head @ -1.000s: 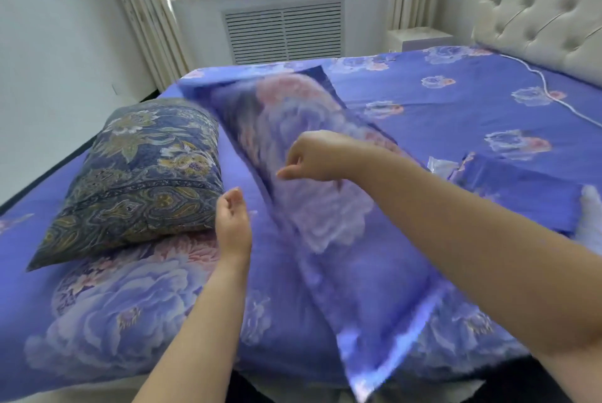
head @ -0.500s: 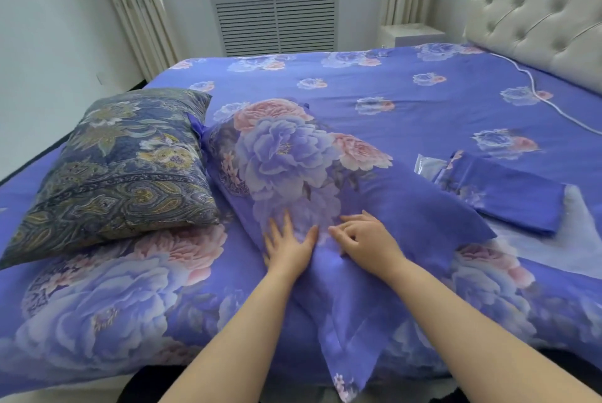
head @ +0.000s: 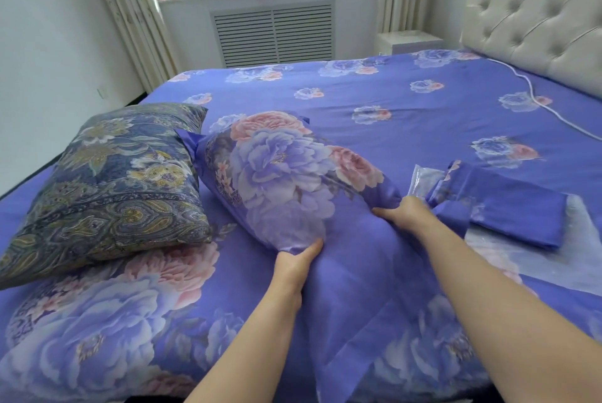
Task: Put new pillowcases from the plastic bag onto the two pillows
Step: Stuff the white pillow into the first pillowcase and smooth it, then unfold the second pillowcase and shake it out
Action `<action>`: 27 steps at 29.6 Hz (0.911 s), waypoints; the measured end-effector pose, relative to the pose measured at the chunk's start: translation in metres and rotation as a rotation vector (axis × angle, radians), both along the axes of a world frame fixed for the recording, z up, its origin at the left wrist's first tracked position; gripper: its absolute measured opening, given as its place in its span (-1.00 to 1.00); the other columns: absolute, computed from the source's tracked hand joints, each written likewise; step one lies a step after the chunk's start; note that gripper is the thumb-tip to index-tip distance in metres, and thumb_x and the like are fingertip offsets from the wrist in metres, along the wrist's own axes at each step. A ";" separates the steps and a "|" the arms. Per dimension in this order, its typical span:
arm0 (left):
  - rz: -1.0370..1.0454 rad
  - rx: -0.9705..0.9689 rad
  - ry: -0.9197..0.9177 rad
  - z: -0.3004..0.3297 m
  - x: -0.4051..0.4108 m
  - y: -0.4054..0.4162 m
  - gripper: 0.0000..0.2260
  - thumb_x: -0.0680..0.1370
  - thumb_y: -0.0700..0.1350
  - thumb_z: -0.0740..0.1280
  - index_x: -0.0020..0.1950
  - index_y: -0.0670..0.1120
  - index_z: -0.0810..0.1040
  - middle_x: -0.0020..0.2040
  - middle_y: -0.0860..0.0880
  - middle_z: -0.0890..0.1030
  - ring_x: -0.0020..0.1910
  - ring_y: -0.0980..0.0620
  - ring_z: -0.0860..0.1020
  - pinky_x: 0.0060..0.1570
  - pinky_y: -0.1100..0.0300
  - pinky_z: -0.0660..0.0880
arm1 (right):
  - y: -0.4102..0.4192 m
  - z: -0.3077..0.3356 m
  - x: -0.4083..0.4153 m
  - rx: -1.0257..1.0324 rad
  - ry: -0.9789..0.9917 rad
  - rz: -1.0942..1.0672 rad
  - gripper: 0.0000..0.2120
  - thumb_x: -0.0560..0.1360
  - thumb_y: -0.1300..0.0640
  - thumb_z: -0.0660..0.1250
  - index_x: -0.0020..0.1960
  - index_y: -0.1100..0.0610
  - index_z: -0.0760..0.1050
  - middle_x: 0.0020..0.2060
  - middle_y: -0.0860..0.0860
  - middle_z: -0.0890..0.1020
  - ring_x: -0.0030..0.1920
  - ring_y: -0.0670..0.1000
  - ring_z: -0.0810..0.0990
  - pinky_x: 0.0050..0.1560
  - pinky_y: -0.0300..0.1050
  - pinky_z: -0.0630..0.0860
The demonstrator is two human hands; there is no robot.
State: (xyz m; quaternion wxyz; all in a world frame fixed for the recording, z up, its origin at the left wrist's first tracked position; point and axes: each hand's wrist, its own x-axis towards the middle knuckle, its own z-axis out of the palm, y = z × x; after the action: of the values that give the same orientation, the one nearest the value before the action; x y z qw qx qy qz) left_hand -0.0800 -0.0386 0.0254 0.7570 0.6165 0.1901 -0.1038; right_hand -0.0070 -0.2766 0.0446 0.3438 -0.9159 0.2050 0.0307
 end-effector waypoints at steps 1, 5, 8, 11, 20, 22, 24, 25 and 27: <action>0.089 0.032 -0.047 0.003 0.002 -0.001 -0.90 0.41 -0.16 0.49 -0.22 -0.17 0.62 -0.29 -0.03 0.67 -0.24 0.01 0.62 -0.36 0.30 0.52 | 0.001 0.003 -0.001 0.098 -0.100 -0.010 -0.59 0.35 -0.14 0.41 -0.05 0.19 0.58 -0.18 0.09 0.63 -0.07 0.13 0.60 -0.11 -0.04 0.49; 0.325 0.275 -0.247 0.011 0.016 0.002 -0.96 0.45 -0.25 0.40 -0.16 -0.22 0.57 -0.28 -0.03 0.59 -0.25 0.01 0.50 -0.37 0.24 0.41 | 0.021 0.024 -0.022 0.366 -0.536 -0.048 -0.82 0.45 0.12 0.35 -0.30 0.13 0.48 -0.41 -0.03 0.55 -0.30 0.00 0.47 -0.29 -0.18 0.40; 0.373 0.353 -0.430 0.028 0.030 0.003 -0.98 0.50 -0.25 0.35 -0.09 -0.15 0.56 -0.26 0.09 0.58 -0.23 0.08 0.50 -0.41 0.41 0.37 | 0.035 0.042 -0.027 0.560 -0.718 -0.100 -0.90 0.49 0.12 0.35 -0.17 0.13 0.56 -0.29 -0.03 0.62 -0.21 -0.05 0.53 -0.14 -0.14 0.45; 0.348 0.467 -0.625 0.067 0.058 0.004 -0.96 0.54 -0.12 0.34 -0.02 0.00 0.53 -0.14 0.15 0.58 -0.09 0.08 0.54 -0.26 0.38 0.40 | 0.040 0.067 -0.016 0.776 -0.858 -0.203 -0.95 0.49 0.11 0.35 -0.13 0.00 0.58 -0.22 -0.15 0.65 -0.15 -0.11 0.58 -0.09 -0.21 0.49; 0.615 1.081 -1.106 0.163 0.123 0.016 -0.70 0.56 -0.04 0.29 0.27 -0.09 0.48 0.32 -0.07 0.44 0.33 -0.07 0.37 0.32 0.14 0.16 | 0.074 0.172 0.122 1.325 -1.066 -0.324 -0.88 0.47 0.19 0.30 -0.02 0.09 0.56 -0.22 -0.03 0.64 -0.22 -0.07 0.64 -0.22 -0.20 0.56; 0.581 1.188 -1.122 0.140 0.124 0.029 -0.73 0.55 -0.06 0.30 0.23 -0.10 0.50 0.32 -0.08 0.44 0.34 -0.08 0.36 0.34 0.06 0.20 | 0.096 0.181 0.158 1.278 -0.971 -0.226 -0.68 0.52 0.19 0.28 0.27 0.08 0.44 0.04 0.00 0.60 0.05 0.00 0.60 0.10 -0.07 0.55; 0.448 1.308 -0.935 0.103 0.127 0.050 -0.71 0.53 -0.09 0.33 0.23 -0.13 0.50 0.35 -0.12 0.42 0.37 -0.17 0.32 0.35 -0.05 0.21 | 0.112 0.167 0.180 1.075 -0.716 0.003 -0.45 0.54 0.18 0.28 0.48 0.06 0.18 0.34 0.01 0.41 0.31 0.04 0.43 0.30 -0.04 0.39; 0.382 1.335 -0.805 0.083 0.129 0.062 -0.69 0.53 -0.10 0.34 0.24 -0.14 0.50 0.37 -0.14 0.39 0.39 -0.20 0.29 0.36 -0.10 0.20 | 0.118 0.151 0.184 0.939 -0.523 0.159 -0.38 0.55 0.14 0.29 0.52 0.03 0.09 0.44 0.00 0.29 0.38 0.03 0.33 0.31 -0.08 0.33; 0.308 1.343 -0.575 0.050 0.131 0.083 -0.65 0.52 -0.08 0.34 0.28 -0.13 0.47 0.42 -0.16 0.32 0.44 -0.20 0.21 0.39 -0.12 0.13 | 0.126 0.112 0.178 0.734 -0.156 0.411 -0.34 0.55 0.03 0.29 0.54 -0.05 0.02 0.49 -0.07 0.17 0.43 -0.04 0.23 0.26 -0.09 0.27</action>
State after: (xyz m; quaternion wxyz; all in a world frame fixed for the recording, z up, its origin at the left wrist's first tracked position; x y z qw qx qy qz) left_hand 0.0505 0.0444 0.0757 0.2435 0.9154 0.0916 0.3072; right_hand 0.1712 -0.1502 0.1565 0.6481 -0.7542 -0.0330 0.1001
